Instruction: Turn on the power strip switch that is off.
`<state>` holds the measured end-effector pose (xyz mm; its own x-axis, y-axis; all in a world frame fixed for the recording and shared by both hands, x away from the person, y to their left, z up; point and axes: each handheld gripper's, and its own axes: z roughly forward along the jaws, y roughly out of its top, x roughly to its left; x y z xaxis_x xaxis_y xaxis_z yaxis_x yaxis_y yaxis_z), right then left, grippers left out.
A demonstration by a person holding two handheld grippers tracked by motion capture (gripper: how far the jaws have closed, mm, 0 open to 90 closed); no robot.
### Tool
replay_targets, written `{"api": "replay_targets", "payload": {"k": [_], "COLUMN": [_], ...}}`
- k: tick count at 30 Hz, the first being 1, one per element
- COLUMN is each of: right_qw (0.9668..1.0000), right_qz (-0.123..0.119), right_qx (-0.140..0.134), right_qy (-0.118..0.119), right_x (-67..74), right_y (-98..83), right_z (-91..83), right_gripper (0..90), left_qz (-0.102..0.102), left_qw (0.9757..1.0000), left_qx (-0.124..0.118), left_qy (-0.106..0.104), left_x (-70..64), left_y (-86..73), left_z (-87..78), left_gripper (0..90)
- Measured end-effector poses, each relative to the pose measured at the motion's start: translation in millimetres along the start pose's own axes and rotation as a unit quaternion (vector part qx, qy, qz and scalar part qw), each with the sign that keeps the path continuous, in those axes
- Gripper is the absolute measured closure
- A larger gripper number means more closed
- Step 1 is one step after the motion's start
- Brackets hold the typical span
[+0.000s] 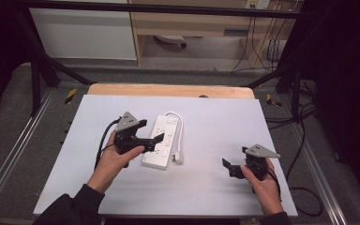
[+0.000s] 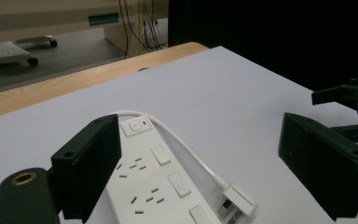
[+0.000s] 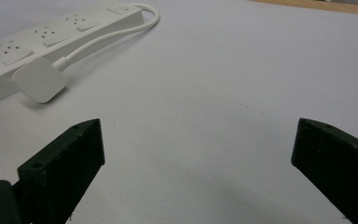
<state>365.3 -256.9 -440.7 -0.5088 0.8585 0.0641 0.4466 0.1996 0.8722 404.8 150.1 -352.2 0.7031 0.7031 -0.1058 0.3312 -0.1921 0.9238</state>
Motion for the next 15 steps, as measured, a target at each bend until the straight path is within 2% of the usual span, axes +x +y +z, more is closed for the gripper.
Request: {"api": "replay_targets", "payload": {"k": [15], "right_qw": [1.0], "right_qz": [0.0], "right_qx": [-0.001], "right_qy": [0.001], "right_x": [-0.3], "right_y": [0.1], "right_z": [-0.3], "right_gripper": [3.0], "left_qz": [0.004], "left_qw": [0.9999], "left_qx": [0.015], "left_qy": [-0.001], "left_x": [-0.2], "left_y": [-4.6], "left_z": [10.5], "left_gripper": [19.7]}}
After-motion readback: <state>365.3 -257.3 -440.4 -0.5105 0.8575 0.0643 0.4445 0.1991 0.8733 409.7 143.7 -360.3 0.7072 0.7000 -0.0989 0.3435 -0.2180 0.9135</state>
